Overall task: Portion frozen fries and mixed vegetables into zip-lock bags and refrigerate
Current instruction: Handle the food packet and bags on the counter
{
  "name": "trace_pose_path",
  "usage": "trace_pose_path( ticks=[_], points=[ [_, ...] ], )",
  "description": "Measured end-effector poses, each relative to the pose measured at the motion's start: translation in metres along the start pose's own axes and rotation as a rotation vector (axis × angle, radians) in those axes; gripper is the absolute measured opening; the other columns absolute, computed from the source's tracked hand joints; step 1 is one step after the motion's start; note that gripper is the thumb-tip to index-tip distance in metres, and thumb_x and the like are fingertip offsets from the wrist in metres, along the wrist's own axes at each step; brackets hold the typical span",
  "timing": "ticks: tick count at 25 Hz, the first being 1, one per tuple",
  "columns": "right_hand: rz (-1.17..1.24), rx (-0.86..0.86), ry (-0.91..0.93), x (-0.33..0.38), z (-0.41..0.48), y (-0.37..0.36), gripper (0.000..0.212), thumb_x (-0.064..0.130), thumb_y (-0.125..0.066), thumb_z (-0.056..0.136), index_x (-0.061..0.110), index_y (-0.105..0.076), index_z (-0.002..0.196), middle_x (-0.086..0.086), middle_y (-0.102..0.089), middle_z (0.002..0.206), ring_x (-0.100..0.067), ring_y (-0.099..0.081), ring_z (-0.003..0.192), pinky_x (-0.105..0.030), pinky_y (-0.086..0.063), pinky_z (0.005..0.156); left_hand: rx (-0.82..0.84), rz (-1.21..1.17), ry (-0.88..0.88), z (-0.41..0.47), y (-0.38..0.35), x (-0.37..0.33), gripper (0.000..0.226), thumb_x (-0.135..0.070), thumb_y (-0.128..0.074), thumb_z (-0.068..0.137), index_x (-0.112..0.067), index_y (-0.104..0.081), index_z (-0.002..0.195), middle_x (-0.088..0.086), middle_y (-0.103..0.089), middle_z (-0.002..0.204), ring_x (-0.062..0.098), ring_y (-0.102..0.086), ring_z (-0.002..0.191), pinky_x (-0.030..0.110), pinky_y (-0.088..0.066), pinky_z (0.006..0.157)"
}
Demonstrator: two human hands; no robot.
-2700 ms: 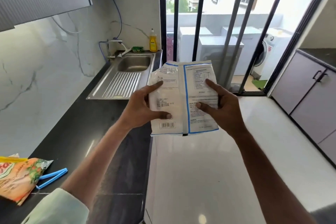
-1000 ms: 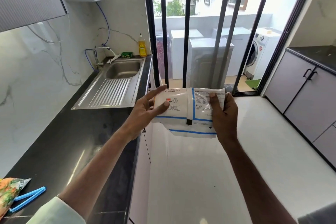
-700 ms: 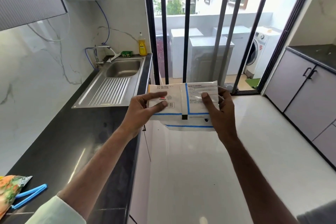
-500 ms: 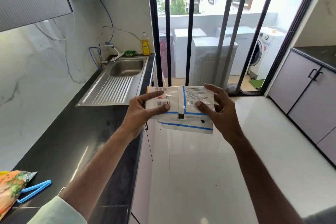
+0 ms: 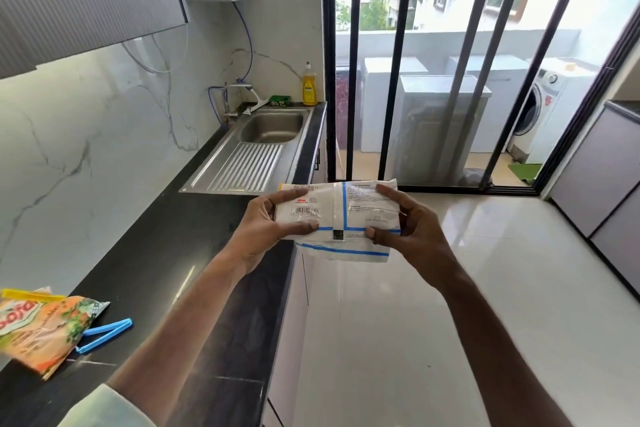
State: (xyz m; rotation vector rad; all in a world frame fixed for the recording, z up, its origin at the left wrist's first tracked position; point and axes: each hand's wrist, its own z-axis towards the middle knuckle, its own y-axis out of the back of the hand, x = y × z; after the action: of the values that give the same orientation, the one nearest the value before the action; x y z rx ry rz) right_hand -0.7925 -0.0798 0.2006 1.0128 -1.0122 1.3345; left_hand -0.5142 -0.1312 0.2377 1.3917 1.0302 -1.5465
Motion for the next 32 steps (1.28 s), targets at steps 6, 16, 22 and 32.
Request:
trace_pose_path(
  ticks=[6,16,22,32],
  points=[
    [-0.079,0.060,0.054,-0.007,0.009,-0.013,0.075,0.002,-0.086,0.078,0.019,-0.054,0.144,-0.007,-0.063,0.140,-0.025,-0.068,0.123,-0.044,-0.063,0.091,0.069,0.186,0.042,-0.007,0.013,-0.002,0.074,-0.004,-0.092,0.066,-0.020,-0.065,0.133,0.006,-0.074,0.121,0.024,-0.072,0.112,0.048,-0.060,0.093],
    [-0.150,-0.017,0.187,-0.008,0.012,-0.021,0.064,-0.003,-0.091,0.072,0.015,-0.069,0.129,0.011,-0.044,0.159,-0.004,-0.064,0.126,-0.029,-0.062,0.088,-0.065,-0.137,-0.063,-0.003,0.011,-0.002,0.062,-0.017,-0.090,0.067,-0.011,-0.071,0.127,0.013,-0.073,0.124,0.030,-0.069,0.116,0.034,-0.062,0.087],
    [0.188,0.027,-0.032,-0.013,0.006,-0.001,0.060,-0.005,-0.080,0.085,0.015,-0.063,0.138,-0.009,-0.073,0.130,-0.032,-0.070,0.119,-0.041,-0.061,0.092,0.015,0.000,0.004,-0.006,0.020,-0.004,0.053,-0.022,-0.089,0.073,-0.012,-0.073,0.123,0.012,-0.073,0.123,0.032,-0.069,0.116,0.036,-0.063,0.086],
    [0.014,0.128,-0.047,-0.014,0.000,-0.011,0.082,0.000,-0.089,0.077,0.024,-0.055,0.147,-0.004,-0.068,0.133,-0.026,-0.070,0.118,-0.046,-0.063,0.090,0.157,0.148,-0.042,-0.014,0.018,0.001,0.066,0.014,-0.081,0.071,-0.006,-0.065,0.132,0.012,-0.074,0.120,0.030,-0.071,0.114,0.041,-0.062,0.087]
  ],
)
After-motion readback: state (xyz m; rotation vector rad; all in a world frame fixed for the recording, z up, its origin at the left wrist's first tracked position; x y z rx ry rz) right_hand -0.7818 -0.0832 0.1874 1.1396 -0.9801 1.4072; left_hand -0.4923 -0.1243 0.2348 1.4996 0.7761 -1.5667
